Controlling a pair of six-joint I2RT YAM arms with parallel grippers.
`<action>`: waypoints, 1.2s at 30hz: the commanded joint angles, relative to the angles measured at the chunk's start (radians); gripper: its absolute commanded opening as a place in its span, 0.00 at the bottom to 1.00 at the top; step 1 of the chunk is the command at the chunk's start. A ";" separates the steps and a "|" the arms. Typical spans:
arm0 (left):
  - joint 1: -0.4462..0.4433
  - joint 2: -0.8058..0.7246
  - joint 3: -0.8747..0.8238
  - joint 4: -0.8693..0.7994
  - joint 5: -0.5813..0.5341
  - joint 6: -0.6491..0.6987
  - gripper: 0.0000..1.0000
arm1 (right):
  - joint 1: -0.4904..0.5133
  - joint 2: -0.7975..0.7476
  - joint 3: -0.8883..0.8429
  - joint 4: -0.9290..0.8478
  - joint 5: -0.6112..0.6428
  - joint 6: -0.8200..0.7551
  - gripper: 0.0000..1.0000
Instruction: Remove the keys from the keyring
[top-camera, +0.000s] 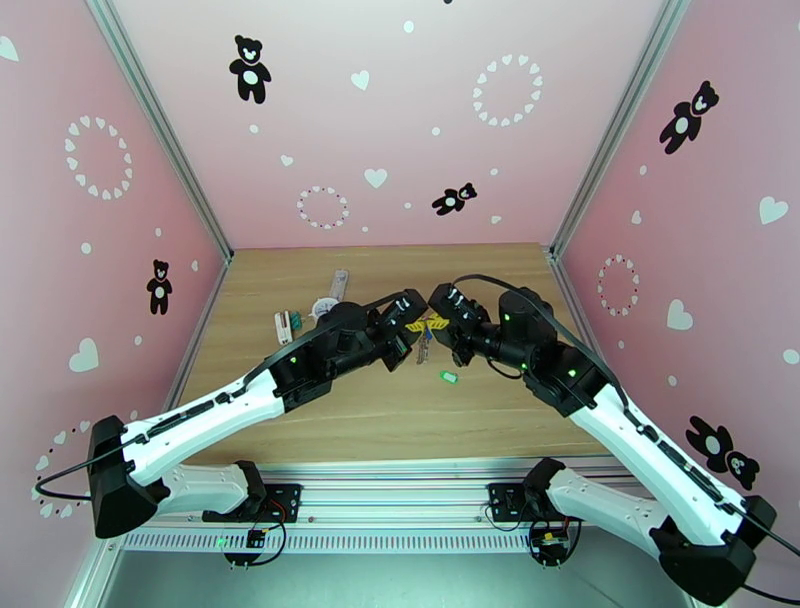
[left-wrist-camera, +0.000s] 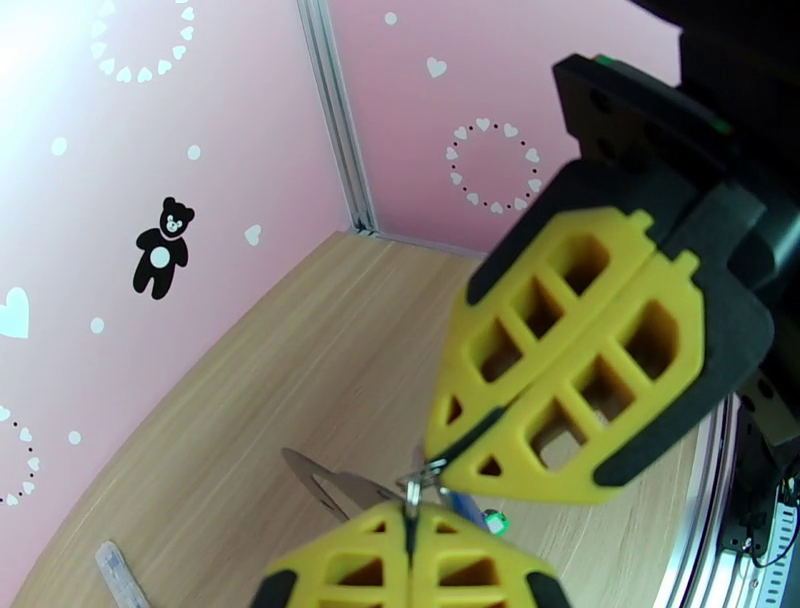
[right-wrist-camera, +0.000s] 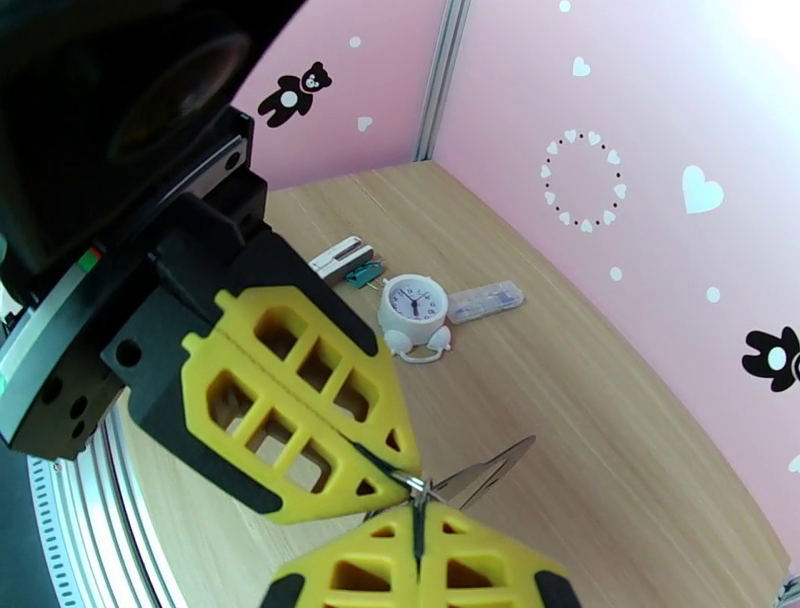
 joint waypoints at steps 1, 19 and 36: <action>0.001 0.005 0.070 0.008 0.039 0.038 0.03 | -0.002 0.027 0.039 -0.013 -0.103 0.058 0.00; 0.002 -0.105 0.036 0.029 0.088 -0.015 0.30 | -0.056 0.028 0.039 0.013 -0.192 0.149 0.00; 0.079 -0.220 -0.099 0.026 0.224 0.124 0.49 | -0.166 0.001 0.052 -0.077 -0.437 0.115 0.00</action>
